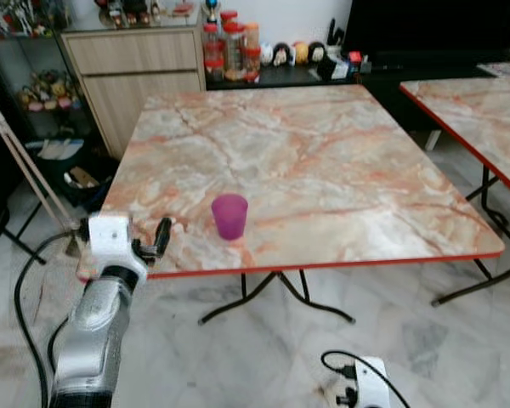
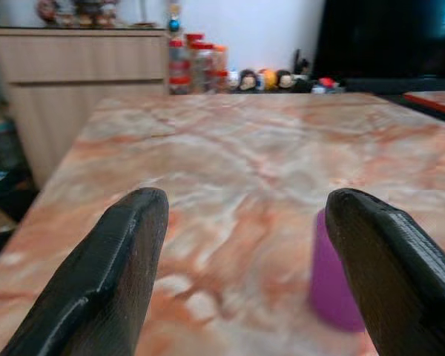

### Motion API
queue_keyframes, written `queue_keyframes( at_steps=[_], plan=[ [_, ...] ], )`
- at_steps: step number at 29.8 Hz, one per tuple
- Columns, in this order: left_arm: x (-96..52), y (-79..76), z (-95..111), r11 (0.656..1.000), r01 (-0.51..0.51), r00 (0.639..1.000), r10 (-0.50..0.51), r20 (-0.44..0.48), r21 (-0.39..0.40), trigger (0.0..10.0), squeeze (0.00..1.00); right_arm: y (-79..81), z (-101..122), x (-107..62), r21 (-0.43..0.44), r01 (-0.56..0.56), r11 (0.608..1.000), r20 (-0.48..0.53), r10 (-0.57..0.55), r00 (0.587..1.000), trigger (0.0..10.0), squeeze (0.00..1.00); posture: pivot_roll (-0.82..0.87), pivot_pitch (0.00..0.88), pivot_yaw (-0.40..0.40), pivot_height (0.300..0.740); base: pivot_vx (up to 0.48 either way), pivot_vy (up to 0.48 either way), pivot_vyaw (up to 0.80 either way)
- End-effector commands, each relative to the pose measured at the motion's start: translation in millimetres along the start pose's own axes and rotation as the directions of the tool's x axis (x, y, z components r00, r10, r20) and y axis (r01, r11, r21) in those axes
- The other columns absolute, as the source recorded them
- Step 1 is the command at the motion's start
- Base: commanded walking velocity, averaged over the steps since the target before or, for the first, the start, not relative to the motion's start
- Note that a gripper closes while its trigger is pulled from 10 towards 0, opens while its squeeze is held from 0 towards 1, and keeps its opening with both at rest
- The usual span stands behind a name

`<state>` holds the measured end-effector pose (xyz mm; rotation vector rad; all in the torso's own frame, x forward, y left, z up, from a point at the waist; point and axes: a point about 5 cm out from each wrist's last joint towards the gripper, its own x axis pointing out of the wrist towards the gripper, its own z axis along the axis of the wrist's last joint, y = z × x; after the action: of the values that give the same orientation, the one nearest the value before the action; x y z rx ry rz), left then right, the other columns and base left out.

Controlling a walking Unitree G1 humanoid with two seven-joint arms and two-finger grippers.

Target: Setting the table

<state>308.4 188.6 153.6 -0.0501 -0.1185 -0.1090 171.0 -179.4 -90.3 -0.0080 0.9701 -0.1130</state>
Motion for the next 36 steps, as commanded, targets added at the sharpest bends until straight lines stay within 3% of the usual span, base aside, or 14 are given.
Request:
queue_keyframes(
  at_steps=[1, 8, 14, 18, 22, 36],
  plan=[
    [4.1, 1.2, -11.1, 0.999, -0.038, 0.998, 0.037, -0.041, -0.019, 10.0, 0.0, 1.2, 2.9, 0.5, 0.019, 0.002, 1.0, 0.009, -0.002, 1.0, 10.0, 0.0, 0.04, 0.0, 0.019, 0.74, 0.0, 0.0, 0.0],
    [11.2, -5.6, -26.1, 0.993, -0.117, 0.992, 0.117, -0.053, -0.006, 10.0, 0.0, 0.6, 4.8, 0.5, 0.047, 0.002, 0.999, 0.027, -0.003, 1.0, 10.0, 0.0, 0.03, 0.0, 0.015, 0.74, 0.0, 0.0, 0.0],
    [23.9, -19.9, -26.2, 0.987, -0.155, 0.988, 0.156, 0.012, -0.027, 10.0, 0.0, 2.7, 9.9, 1.1, 0.022, -0.014, 1.0, 0.048, 0.013, 0.999, 10.0, 0.0, 0.04, 0.0, 0.002, 0.74, 0.0, -0.271, 0.0],
    [24.6, -19.4, -21.1, 0.983, -0.173, 0.98, 0.178, 0.094, -0.058, 10.0, 0.0, 3.6, 17.8, 1.5, 0.01, -0.017, 1.0, 0.094, 0.016, 0.995, 10.0, 0.0, 0.03, 0.0, 0.001, 0.74, 0.0, 0.0, 0.0],
    [26.7, -17.2, -17.6, 0.981, -0.184, 0.974, 0.19, 0.12, -0.056, 10.0, 0.0, 2.6, 18.8, 1.6, 0.001, -0.015, 1.0, 0.1, 0.014, 0.995, 10.0, 0.0, 0.04, 0.0, -0.003, 0.74, 0.0, 0.0, 0.0],
    [29.8, -6.9, -15.1, 0.97, -0.231, 0.959, 0.24, 0.153, -0.072, 10.0, 0.0, 4.3, 18.4, 1.5, -0.014, -0.03, 0.999, 0.1, 0.031, 0.994, 10.0, 0.0, 0.04, 0.0, -0.011, 0.74, 0.0, -0.188, 0.03]
  ],
)
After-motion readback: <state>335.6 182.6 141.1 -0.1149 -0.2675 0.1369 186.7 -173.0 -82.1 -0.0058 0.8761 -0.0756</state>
